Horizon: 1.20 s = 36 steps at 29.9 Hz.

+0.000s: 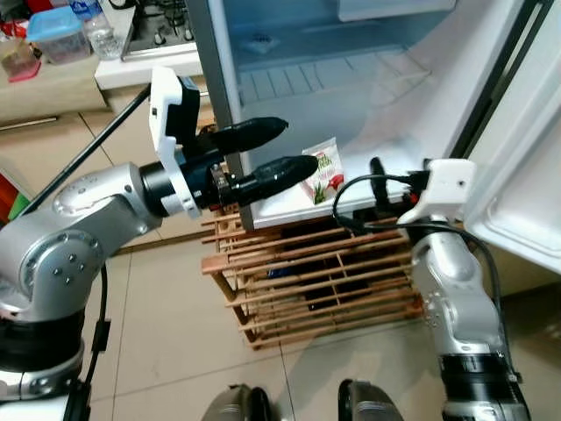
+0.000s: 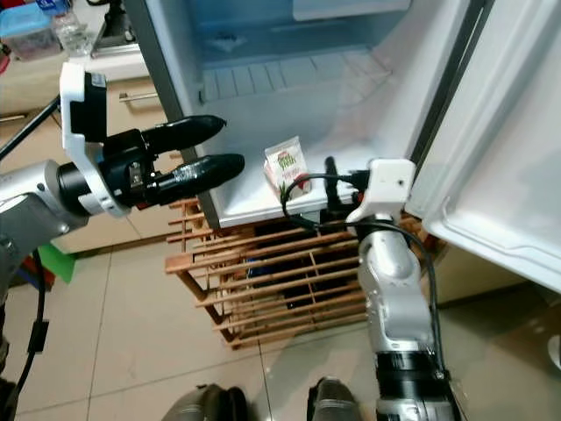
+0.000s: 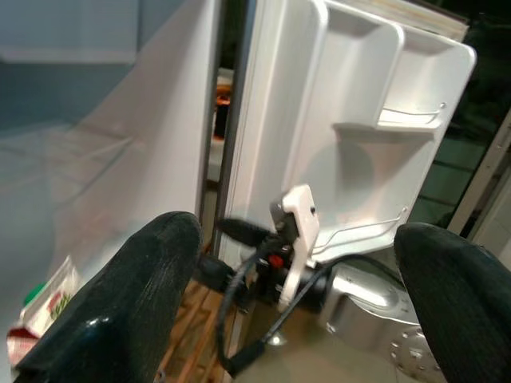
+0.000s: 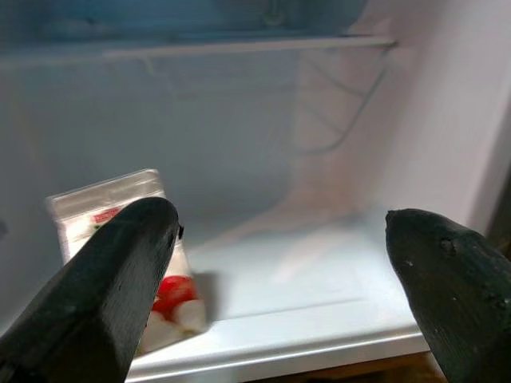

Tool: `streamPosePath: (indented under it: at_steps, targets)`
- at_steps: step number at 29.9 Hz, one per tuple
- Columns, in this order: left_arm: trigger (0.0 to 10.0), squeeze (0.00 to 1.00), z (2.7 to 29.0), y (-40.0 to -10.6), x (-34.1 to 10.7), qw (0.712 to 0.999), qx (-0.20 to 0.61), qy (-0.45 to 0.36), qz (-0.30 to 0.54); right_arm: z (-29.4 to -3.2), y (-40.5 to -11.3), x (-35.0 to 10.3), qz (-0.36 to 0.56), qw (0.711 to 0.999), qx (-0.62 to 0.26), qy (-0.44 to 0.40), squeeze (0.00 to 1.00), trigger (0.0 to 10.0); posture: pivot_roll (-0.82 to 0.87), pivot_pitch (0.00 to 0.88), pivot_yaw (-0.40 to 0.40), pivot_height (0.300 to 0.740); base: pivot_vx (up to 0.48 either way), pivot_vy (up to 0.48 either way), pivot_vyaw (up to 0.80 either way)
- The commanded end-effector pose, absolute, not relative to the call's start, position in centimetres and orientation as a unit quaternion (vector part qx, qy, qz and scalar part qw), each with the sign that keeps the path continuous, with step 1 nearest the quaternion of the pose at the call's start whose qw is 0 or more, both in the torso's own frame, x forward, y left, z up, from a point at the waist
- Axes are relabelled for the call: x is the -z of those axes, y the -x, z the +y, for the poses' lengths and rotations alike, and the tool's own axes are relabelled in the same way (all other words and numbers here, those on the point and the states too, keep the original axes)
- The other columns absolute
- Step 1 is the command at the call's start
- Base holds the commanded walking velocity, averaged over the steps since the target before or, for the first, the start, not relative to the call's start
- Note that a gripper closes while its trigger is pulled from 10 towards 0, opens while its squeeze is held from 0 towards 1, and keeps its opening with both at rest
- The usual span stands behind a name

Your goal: Restocking fridge

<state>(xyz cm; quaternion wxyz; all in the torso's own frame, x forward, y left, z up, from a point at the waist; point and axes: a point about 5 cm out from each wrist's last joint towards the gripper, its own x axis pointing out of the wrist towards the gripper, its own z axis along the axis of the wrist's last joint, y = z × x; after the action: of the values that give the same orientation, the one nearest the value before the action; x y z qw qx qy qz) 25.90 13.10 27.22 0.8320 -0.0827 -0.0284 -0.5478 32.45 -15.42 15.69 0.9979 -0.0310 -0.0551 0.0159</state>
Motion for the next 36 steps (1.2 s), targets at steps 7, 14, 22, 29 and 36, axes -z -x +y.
streamPosePath:
  at_steps: [7,14,22,29,36]
  targets:
    - [10.0,0.0,16.1,-24.7,-25.2,0.875,0.468,0.115,0.05,-13.7,-35.4,-16.3,-0.069,0.96,0.099,0.252,0.0,10.0,0.14,0.276,0.159,0.74,0.0,0.0,0.0]
    - [10.0,0.0,16.7,-23.8,-24.1,0.874,0.459,0.123,0.103,-12.7,-37.1,-15.0,-0.042,0.947,0.1,0.303,0.0,10.0,0.17,0.34,0.212,0.74,0.0,0.0,0.0]
    - [10.0,0.0,16.3,-22.8,-23.6,0.867,0.463,0.133,0.131,-11.5,-38.6,-15.5,-0.063,0.927,0.087,0.359,0.0,10.0,0.18,0.364,0.227,0.74,0.0,0.0,0.0]
    - [10.0,0.0,16.4,-22.8,-23.7,0.87,0.454,0.139,0.135,-8.6,-39.3,-17.3,-0.098,0.939,0.043,0.327,0.0,10.0,0.17,0.363,0.22,0.74,0.0,0.0,0.0]
    - [10.0,0.0,16.1,-23.0,-23.7,0.867,0.459,0.142,0.135,-5.7,-39.3,-18.3,-0.125,0.934,-0.002,0.334,0.0,10.0,0.16,0.35,0.22,0.74,0.0,0.0,0.0]
